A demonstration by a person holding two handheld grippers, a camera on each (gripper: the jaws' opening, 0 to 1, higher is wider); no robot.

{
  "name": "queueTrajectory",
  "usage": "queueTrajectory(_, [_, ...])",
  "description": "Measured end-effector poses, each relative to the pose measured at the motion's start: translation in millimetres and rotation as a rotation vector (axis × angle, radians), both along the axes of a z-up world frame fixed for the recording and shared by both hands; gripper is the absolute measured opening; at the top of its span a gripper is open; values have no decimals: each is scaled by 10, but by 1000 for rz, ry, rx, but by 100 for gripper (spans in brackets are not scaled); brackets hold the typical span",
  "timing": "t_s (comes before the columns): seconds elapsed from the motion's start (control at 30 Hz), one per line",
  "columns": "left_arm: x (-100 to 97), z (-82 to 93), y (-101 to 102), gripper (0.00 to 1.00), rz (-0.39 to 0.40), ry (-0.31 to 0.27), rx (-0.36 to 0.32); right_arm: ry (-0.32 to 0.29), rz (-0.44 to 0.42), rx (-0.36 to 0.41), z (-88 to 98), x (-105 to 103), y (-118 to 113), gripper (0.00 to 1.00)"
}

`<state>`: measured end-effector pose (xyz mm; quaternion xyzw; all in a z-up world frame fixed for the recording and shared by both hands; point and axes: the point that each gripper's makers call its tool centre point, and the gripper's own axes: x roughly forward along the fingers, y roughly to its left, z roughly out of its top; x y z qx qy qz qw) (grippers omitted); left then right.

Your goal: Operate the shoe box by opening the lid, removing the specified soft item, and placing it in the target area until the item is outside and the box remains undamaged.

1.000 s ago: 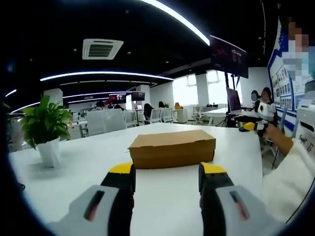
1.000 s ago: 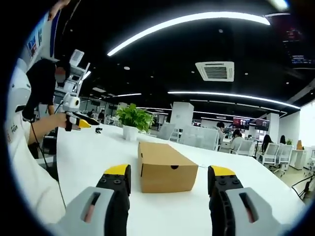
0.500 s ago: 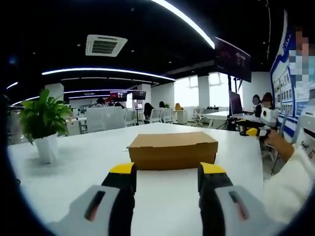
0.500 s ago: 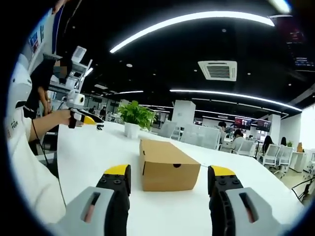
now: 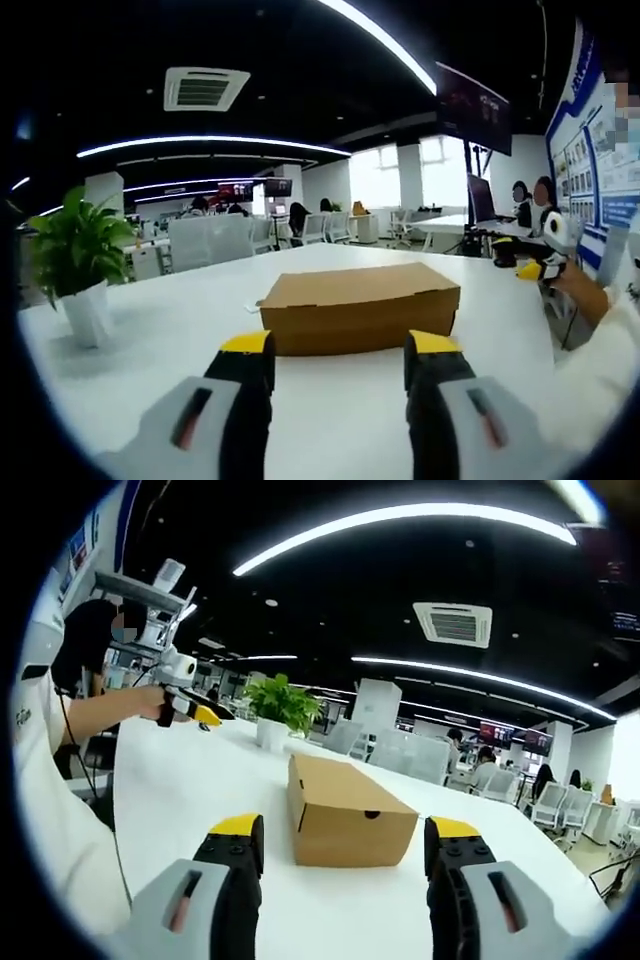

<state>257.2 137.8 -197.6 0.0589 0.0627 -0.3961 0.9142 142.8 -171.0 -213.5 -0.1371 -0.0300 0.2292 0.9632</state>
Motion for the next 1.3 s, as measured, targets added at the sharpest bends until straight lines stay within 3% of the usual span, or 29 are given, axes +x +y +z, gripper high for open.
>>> queueTrajectory(0.17, [148,59,-41,56,-23,25,-7,4,-30,-39,-35,15,-95,65])
queueTrajectory(0.47, [336,88,-123,57,-37,26,2,10,-52,49,45,67,-176,62])
queueTrajectory(0.73, [505,17,-157,60,-59,24,35,36,-11,86,15,111,-24,65])
queueTrajectory(0.9, [581,-34,-121,60,-58,34,21,39,12,89,31,129,84,67])
queueTrajectory(1.07, [609,-89,-96,60,-70,49,30,41,24,58,35,175,145,69])
queueTrajectory(1.3, [698,-73,-132,61,-94,49,26,36,-5,-51,96,254,57,69])
